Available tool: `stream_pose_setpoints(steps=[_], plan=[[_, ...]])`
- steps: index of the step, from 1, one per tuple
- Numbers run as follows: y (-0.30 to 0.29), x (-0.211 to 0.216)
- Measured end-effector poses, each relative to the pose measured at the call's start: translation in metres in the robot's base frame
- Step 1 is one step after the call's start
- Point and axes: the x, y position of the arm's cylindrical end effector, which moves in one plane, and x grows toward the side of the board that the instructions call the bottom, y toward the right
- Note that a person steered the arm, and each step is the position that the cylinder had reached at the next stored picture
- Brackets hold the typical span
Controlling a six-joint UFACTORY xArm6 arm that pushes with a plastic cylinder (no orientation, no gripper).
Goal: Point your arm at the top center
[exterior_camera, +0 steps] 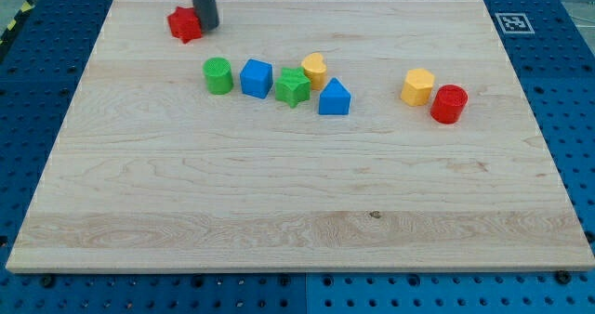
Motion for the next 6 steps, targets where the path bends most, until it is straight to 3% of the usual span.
stream_pose_setpoints(steps=[1, 4, 6], plan=[[-0.018, 0.000], [0.142, -0.009], [0.155, -0.008]])
